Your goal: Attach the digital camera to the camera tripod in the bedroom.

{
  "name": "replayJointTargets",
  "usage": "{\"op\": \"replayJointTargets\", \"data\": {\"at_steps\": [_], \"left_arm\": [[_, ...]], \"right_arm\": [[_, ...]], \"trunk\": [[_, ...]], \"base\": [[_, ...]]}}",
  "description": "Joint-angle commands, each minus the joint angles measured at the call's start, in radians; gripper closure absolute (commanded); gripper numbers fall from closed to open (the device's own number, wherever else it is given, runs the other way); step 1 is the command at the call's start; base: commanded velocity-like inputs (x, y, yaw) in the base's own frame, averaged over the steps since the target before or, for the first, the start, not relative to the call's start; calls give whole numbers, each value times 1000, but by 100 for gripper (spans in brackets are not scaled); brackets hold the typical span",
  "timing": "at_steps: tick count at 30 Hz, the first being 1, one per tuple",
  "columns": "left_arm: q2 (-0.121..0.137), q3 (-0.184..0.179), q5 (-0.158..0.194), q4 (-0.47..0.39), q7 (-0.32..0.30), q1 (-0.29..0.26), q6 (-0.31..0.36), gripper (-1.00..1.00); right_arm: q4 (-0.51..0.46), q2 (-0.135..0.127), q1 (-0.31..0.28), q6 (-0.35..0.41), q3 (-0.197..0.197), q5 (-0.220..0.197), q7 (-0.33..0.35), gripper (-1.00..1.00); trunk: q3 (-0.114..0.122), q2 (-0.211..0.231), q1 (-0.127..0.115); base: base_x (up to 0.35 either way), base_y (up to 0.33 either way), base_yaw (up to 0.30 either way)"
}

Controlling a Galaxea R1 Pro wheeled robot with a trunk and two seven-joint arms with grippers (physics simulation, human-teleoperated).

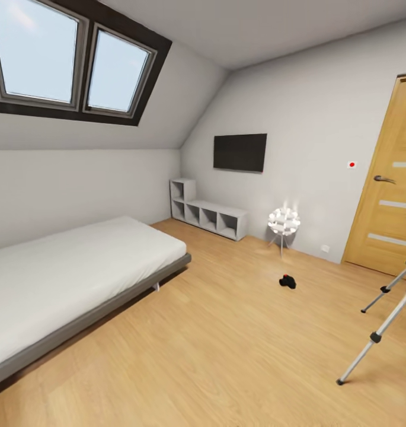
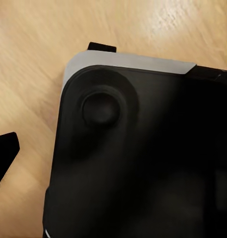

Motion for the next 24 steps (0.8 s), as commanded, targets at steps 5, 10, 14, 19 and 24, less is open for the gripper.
{"op": "replayJointTargets", "data": {"at_steps": [5, 10, 14, 19, 24], "left_arm": [[0, 1, 7, -1, 1, 1, -2, -100], [0, 1, 7, -1, 1, 1, -2, -100], [0, 0, 7, -1, 1, 1, -2, -100], [0, 0, 7, -1, 1, 1, -2, -100], [0, 0, 7, -1, 0, 1, -2, -100]], "right_arm": [[0, 0, 0, -3, 1, 0, 0, -100], [0, 0, 0, -3, 2, 0, 0, -100], [0, 0, 0, -3, 2, 2, 0, -100], [0, 0, 0, -3, 2, 3, 0, -100], [0, 1, 0, -3, 2, 4, 0, -100]], "trunk": [[-1, 0, 0], [-1, 0, 0], [-1, 0, 0], [-1, 0, 0], [-1, 0, 0]], "base": [[0, 0, -296], [0, 0, -296], [0, 0, -296], [0, 0, -296], [0, 0, -296]]}}
